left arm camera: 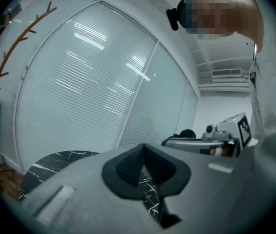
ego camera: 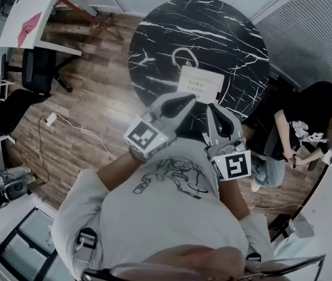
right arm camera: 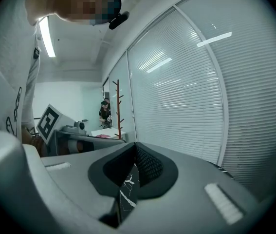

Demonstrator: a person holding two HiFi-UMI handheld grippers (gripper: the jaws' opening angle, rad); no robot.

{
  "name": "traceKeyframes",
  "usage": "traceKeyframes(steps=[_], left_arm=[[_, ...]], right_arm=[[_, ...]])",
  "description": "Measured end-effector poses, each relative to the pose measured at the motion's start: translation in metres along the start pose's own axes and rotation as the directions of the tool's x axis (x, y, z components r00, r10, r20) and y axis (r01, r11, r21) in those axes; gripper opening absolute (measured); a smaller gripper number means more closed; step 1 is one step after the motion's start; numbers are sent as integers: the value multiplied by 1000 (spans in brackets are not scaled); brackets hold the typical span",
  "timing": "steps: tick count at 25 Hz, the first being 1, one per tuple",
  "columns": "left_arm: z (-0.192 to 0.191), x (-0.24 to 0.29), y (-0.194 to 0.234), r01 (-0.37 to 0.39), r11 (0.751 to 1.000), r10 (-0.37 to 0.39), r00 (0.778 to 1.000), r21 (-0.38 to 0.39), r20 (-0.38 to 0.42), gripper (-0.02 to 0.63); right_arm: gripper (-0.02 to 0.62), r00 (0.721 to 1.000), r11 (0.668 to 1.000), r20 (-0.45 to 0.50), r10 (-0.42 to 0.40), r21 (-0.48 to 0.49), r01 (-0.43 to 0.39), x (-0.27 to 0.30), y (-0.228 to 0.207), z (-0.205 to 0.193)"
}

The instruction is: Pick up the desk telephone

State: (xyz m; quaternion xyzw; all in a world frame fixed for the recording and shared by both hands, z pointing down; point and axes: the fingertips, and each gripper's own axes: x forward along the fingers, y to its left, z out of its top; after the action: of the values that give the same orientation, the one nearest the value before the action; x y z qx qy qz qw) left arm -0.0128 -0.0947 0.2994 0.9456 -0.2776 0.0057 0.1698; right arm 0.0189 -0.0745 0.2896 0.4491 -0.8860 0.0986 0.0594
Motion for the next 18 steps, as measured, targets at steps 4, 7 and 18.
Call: traceKeyframes(steps=[4,7,18], left_arm=[[-19,4,11,-14,1000,13,999,-19,-35,3],[-37,11,18,-17,999,15,998,-31,-68,26],[-126,31,58,-49,996,34,982,-78,-185,121]], right_arm=[[8,999,1000,-37,-3,8,3,5,-10,-18],[25,998,1000,-67,-7,20,8,10,-20,-36],[102,982,995,-181,-46,78,61,26,-56,-121]])
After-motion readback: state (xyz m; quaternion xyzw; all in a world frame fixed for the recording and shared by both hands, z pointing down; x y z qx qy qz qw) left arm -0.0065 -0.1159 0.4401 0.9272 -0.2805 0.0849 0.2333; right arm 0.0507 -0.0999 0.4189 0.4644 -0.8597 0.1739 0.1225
